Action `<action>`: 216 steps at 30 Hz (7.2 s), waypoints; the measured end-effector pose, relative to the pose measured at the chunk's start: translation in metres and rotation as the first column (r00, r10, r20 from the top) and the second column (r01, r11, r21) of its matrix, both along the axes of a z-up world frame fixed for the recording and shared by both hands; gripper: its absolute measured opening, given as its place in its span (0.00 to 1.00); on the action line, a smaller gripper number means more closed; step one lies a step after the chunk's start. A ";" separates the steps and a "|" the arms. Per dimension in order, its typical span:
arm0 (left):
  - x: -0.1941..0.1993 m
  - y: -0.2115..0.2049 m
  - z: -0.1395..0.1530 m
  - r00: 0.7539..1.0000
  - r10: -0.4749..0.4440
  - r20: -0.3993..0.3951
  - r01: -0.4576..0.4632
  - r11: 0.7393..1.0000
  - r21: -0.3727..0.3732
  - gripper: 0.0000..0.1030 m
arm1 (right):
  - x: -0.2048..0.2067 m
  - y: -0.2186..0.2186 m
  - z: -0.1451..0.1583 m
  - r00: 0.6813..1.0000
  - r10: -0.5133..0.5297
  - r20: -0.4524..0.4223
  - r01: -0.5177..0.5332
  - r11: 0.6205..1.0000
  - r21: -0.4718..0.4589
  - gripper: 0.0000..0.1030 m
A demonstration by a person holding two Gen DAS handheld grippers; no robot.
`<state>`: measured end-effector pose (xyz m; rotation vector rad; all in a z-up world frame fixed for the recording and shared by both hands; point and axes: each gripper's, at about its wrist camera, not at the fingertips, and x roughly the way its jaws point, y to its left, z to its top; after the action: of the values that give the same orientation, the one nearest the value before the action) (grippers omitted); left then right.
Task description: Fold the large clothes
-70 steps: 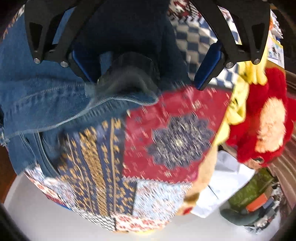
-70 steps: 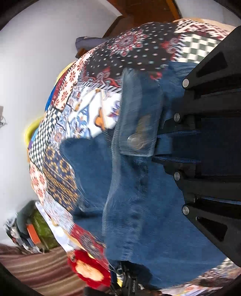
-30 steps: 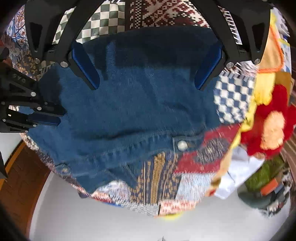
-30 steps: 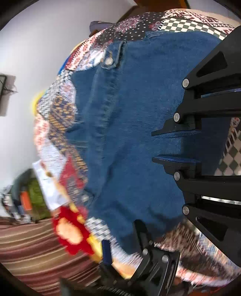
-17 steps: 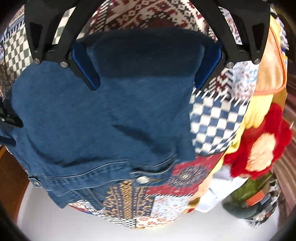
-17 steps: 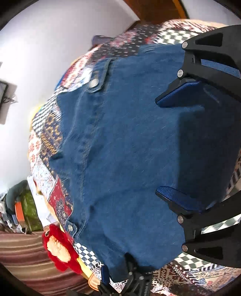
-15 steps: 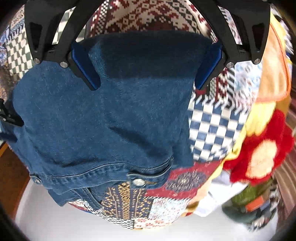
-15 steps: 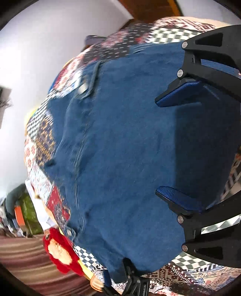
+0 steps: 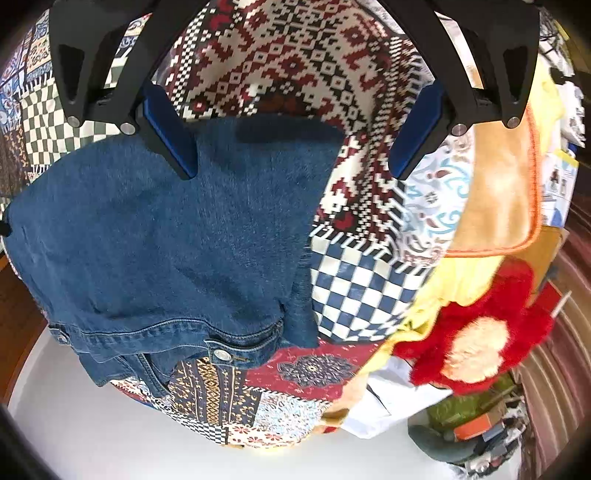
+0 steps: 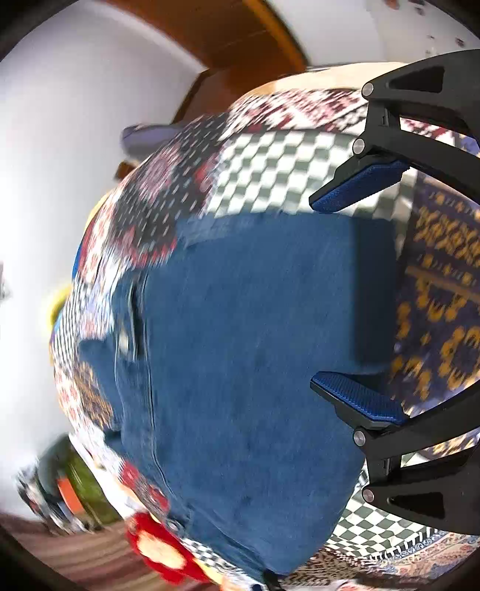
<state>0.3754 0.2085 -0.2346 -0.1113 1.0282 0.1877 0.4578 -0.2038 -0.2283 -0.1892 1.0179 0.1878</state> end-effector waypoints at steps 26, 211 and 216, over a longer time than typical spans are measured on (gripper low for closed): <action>-0.028 -0.018 -0.017 0.991 0.129 0.033 -0.096 0.868 -0.487 1.00 | -0.033 0.066 0.040 0.989 0.119 0.085 -0.131 0.981 0.142 0.89; -0.009 -0.088 0.080 0.967 -0.196 0.160 0.188 0.980 0.061 0.98 | -0.050 0.008 0.038 0.985 0.109 -0.136 -0.052 0.929 0.367 0.99; 0.015 -0.078 0.078 0.968 -0.177 0.179 0.193 0.978 -0.077 0.98 | -0.030 0.022 0.045 0.986 0.119 -0.120 -0.059 0.909 0.413 0.99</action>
<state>0.3905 0.1302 -0.1563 -0.1142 0.8698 -0.0406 0.4279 -0.1821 -0.1834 0.1626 1.0898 0.4990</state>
